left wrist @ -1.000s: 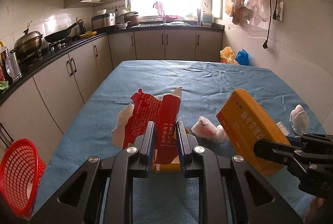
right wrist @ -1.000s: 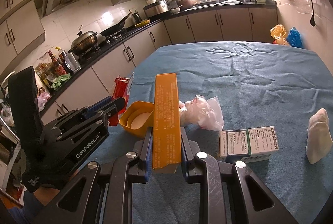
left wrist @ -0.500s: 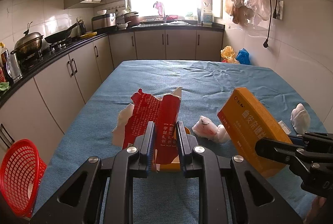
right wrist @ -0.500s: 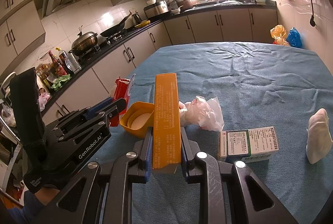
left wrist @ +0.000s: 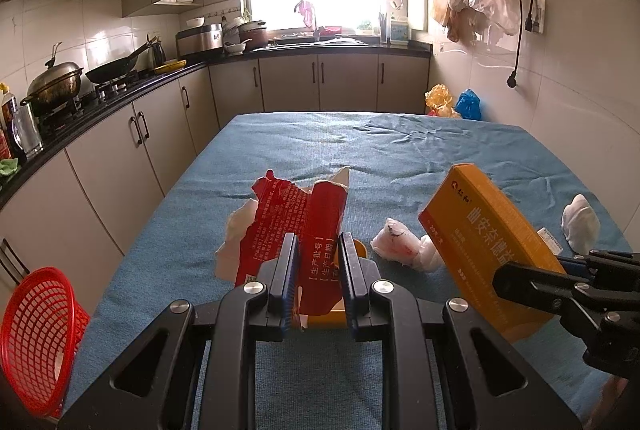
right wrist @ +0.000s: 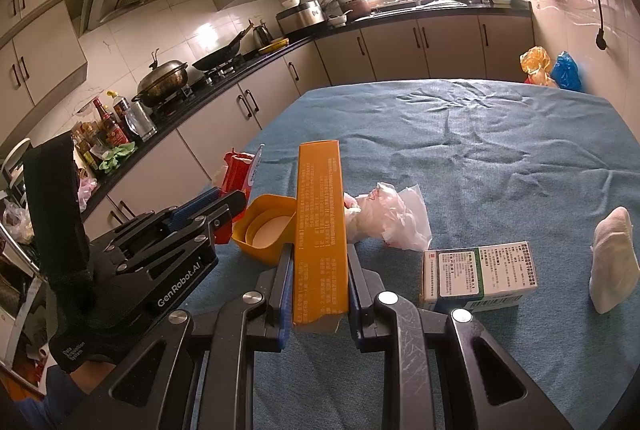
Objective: Collect trash
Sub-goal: 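Hold the orange box and red carton raised above the table, then carry the orange box and red carton over the red basket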
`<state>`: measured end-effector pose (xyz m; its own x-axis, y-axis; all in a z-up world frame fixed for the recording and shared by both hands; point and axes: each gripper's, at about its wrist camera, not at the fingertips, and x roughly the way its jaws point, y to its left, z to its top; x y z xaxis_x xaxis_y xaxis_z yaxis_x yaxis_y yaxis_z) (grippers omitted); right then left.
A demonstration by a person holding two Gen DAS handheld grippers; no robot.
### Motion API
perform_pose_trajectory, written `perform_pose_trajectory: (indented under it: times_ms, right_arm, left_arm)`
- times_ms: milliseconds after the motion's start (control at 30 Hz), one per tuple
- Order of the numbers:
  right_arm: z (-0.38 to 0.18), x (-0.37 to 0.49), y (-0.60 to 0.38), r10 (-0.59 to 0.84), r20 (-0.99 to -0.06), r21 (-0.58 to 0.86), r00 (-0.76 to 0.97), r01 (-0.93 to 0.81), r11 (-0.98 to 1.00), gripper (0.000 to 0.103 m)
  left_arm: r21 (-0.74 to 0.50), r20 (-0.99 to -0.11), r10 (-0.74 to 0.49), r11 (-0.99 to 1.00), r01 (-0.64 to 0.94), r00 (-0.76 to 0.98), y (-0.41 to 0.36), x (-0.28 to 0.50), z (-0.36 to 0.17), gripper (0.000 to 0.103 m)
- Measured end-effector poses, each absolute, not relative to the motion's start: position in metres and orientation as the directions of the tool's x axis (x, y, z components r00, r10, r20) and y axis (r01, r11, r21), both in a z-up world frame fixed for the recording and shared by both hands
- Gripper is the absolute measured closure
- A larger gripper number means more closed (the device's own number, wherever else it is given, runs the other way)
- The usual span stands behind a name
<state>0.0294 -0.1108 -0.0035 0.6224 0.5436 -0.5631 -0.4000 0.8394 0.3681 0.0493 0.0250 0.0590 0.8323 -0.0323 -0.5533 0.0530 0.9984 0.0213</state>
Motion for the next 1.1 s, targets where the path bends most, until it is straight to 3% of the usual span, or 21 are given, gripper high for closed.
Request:
perform_pose_trajectory:
  times_ms: [633,1100]
  right_arm:
    - [0.000,0.027,-0.116,0.520,-0.547,0.360,0.656,-0.376,0.854,0.079]
    - [0.008,-0.003,-0.102,0.562,-0.545,0.420,0.623,-0.377,0.825,0.079]
  left_arm:
    - [0.032,-0.565,-0.028,0.998,0.056,0.825,0.027,0.046,0.060,0.084]
    - [-0.018,-0.557,-0.039,0.999,0.036,0.829,0.068,-0.026,0.082,0.084]
